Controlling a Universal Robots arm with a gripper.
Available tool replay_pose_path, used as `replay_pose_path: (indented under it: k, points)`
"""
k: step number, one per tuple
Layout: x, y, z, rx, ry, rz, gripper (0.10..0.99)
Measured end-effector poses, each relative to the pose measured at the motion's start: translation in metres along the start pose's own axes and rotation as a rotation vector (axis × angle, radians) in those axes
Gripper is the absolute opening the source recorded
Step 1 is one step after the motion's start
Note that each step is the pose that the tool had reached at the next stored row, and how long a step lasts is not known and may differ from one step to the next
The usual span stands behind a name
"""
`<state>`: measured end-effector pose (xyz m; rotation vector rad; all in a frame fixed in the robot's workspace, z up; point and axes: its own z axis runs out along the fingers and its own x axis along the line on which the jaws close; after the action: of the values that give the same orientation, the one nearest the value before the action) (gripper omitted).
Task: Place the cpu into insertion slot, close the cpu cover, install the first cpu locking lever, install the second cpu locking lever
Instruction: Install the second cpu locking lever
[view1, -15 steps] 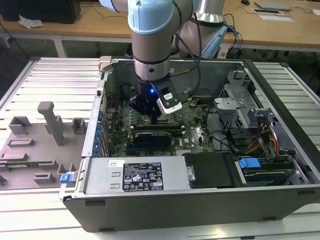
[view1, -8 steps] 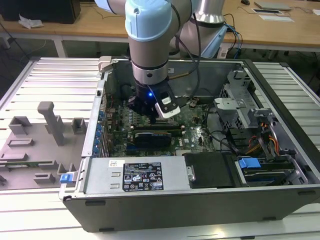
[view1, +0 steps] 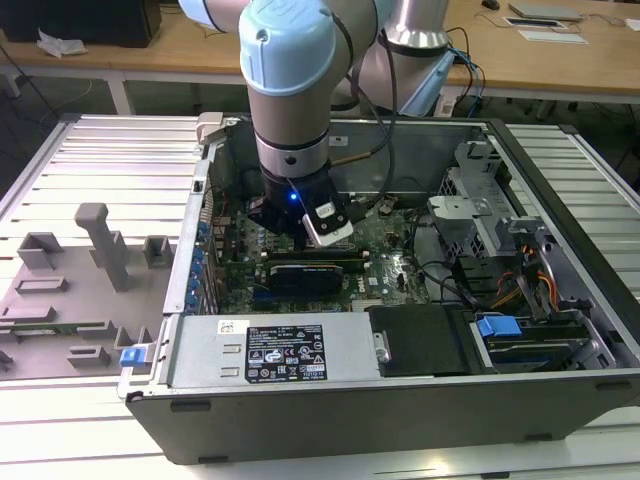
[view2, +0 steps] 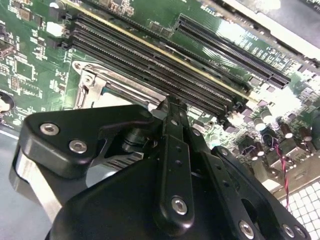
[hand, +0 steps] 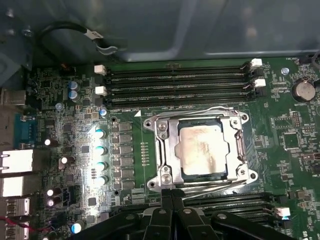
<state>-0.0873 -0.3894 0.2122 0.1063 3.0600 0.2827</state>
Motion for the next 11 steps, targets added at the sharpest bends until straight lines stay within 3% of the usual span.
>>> replay_pose_path:
  k: [5, 7, 11]
  points:
    - [0.0067, -0.0013, 0.004, -0.004, 0.0004, 0.0, 0.106]
    - [0.007, -0.0014, 0.0066, -0.017, 0.0011, 0.001, 0.106]
    - [0.0076, 0.0003, 0.0093, -0.023, 0.0016, 0.002, 0.106]
